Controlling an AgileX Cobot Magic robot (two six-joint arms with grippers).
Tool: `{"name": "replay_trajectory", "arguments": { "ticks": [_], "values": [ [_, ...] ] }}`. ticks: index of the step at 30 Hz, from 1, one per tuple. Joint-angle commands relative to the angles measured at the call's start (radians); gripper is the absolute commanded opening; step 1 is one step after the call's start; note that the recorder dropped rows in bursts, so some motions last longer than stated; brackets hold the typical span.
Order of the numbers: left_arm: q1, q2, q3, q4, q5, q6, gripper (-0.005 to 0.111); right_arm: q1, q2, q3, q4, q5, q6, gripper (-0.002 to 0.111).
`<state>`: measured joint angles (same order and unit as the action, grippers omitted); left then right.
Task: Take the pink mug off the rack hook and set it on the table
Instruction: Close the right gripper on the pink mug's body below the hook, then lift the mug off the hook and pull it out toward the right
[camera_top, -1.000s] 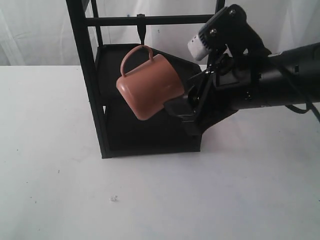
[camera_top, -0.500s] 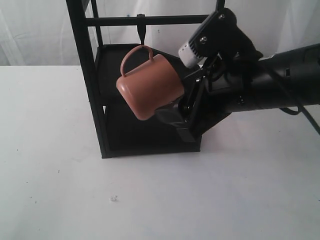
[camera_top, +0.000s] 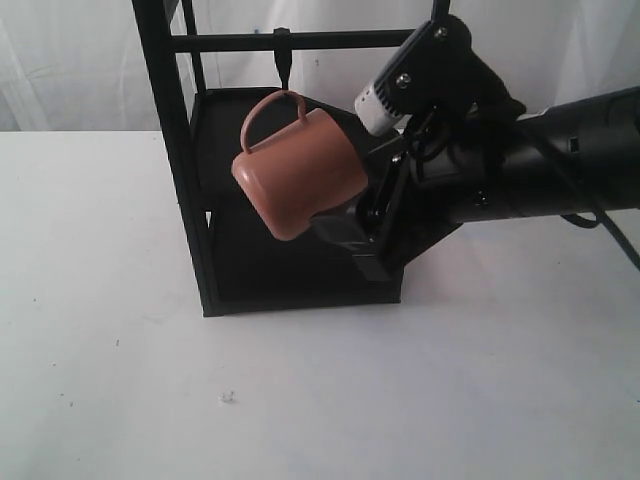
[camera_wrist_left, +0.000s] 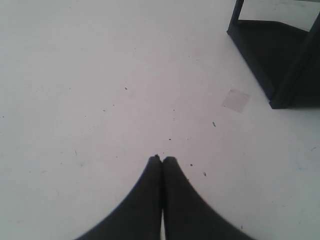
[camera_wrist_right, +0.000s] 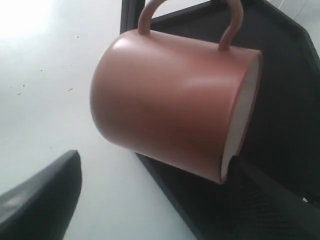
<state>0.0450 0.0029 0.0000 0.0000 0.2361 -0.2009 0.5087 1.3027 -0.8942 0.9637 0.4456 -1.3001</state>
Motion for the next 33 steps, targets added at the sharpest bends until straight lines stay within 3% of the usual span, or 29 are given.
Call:
{"name": "replay_trajectory", "arguments": {
  "ticks": [1,5,13,18,27,33],
  "values": [
    [-0.008,-0.003,0.000,0.000,-0.003,0.000,0.000,0.002,-0.003,-0.021,0.015,-0.050,-0.030,0.074],
    [-0.008,-0.003,0.000,0.000,-0.003,0.000,0.000,0.002,-0.003,-0.043,0.056,-0.112,-0.034,0.074],
    [-0.008,-0.003,0.000,0.000,-0.003,0.000,0.000,0.002,0.032,-0.072,0.095,-0.013,-0.071,0.074],
    [-0.008,-0.003,0.000,0.000,-0.003,0.000,0.000,0.002,0.069,-0.072,0.193,0.179,-0.071,0.074],
    [-0.008,-0.003,0.000,0.000,-0.003,0.000,0.000,0.002,0.125,-0.072,0.349,0.228,-0.093,0.074],
    [-0.008,-0.003,0.000,0.000,-0.003,0.000,0.000,0.002,0.155,-0.070,0.344,0.163,-0.093,0.062]
  ]
}}
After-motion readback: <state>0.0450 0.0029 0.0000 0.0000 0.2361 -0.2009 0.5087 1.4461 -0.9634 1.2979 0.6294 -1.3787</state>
